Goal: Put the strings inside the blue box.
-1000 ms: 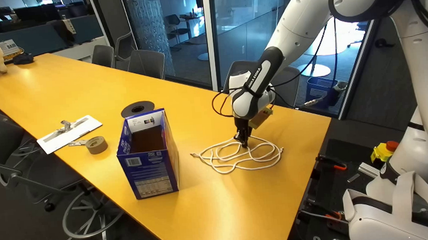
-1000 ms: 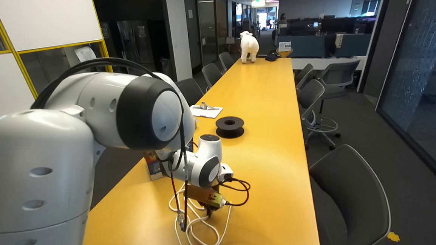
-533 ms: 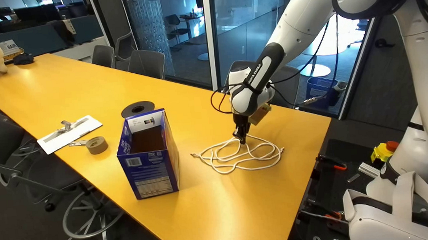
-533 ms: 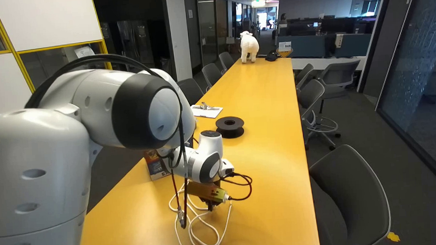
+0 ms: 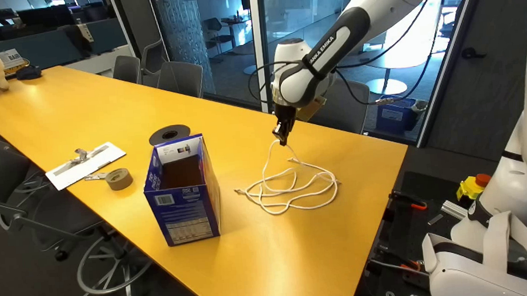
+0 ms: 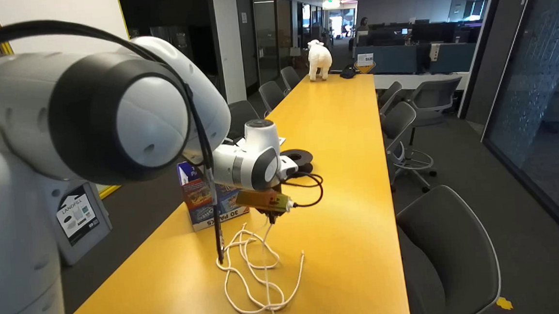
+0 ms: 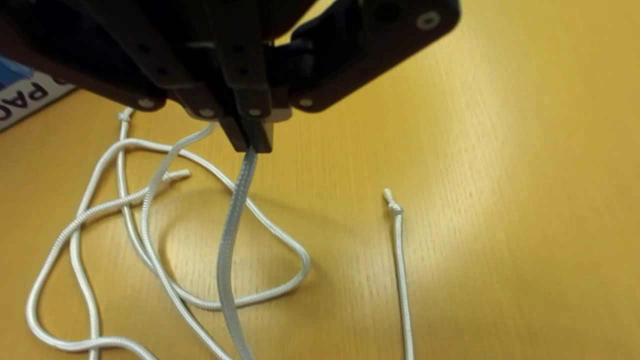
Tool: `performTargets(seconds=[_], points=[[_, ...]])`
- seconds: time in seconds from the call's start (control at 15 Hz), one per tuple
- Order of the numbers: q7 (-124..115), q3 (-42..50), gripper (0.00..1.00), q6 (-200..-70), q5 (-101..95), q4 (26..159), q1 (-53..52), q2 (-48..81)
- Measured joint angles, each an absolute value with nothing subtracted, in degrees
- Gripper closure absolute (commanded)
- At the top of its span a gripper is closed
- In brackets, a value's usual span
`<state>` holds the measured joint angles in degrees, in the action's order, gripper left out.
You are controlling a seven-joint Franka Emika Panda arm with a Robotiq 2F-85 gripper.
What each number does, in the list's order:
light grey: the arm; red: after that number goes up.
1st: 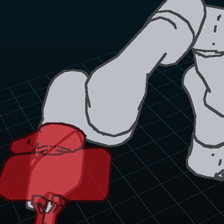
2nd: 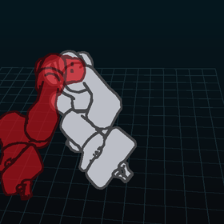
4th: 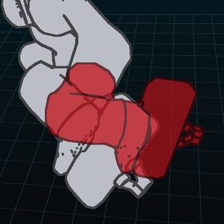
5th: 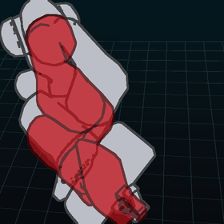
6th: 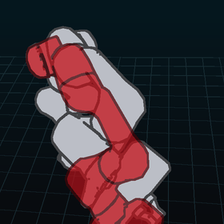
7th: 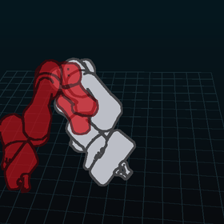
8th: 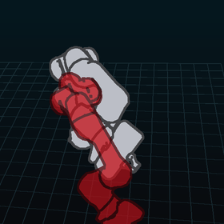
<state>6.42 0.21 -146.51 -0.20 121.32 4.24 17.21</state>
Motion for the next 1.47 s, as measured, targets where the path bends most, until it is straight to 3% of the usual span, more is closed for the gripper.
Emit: performTargets(seconds=[0.6, 1.47], points=[[-7.01, 0.00, 0.98, -129.67, -6.93, 102.68, -1.69, 8.83], [-33.04, -0.77, 0.99, -123.37, -10.95, 75.78, -9.65, 15.60]])
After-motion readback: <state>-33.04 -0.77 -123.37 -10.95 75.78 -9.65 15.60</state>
